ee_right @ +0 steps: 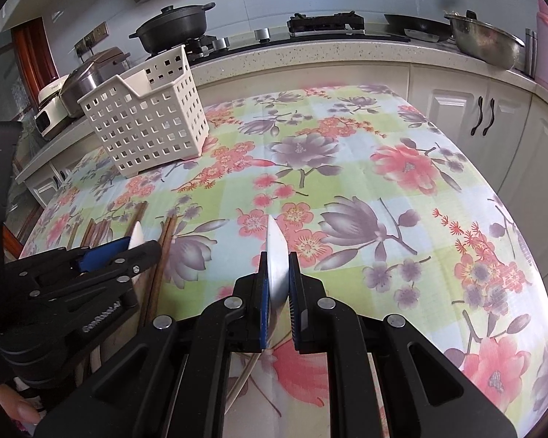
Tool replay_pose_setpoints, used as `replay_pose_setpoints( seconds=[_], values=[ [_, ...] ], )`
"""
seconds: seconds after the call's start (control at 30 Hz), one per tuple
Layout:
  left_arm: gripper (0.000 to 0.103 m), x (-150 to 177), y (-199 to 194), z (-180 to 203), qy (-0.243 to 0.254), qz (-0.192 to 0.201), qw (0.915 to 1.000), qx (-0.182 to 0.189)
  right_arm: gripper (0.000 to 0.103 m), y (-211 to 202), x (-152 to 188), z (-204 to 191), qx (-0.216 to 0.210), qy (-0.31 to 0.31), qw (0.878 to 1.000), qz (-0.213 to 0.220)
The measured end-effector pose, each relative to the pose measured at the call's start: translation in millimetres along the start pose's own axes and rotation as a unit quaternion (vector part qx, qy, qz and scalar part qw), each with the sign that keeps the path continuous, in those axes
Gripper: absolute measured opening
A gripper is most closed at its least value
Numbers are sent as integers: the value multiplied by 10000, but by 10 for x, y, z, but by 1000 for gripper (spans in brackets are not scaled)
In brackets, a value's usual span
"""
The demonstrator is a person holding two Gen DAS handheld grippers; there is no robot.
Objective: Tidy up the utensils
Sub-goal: 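Close the left tool on a white spoon while the right tool grasps the other spoon, then lift both held spoons and carry them toward the white caddy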
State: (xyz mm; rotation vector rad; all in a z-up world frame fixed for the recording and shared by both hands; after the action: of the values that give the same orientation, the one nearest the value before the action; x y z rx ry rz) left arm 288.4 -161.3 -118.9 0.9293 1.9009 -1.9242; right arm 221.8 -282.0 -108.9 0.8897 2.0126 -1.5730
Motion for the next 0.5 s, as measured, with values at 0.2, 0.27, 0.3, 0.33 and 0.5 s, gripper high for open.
replay_pose_setpoints(
  seconds=[0.2,0.27,0.3,0.33,0.5],
  values=[
    [23,10,-303,-183,-275,354,9984,353,12,-97,-24,-109,-169,-93,9997,173],
    [11,10,-416,-228,-330,474,9975,404,12,-140,-30,-162,-203,-138,9994,225],
    [11,10,-486,-257,-379,558,9967,455,12,-163,-37,-190,-218,-168,9993,249],
    [11,10,-531,-270,-392,618,9963,448,12,-190,-44,-222,-213,-211,9991,287],
    [0,30,-715,-312,-326,888,9945,443,12,-299,-59,-366,-191,-427,9980,420]
  ],
)
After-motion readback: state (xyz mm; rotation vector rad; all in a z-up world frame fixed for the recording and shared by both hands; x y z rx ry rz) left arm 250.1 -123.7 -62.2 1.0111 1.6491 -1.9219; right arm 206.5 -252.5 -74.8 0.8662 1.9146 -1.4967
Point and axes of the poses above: each gripper's, at about its wrist camera, not at the fingertips, and y roughly the way its jaws point, z to its right, x to its underside, the point moved 1 cm from there along y, roughly the way its jaws point, and after that the axes turned 6 degrees about -x, right-handed, at the moved point
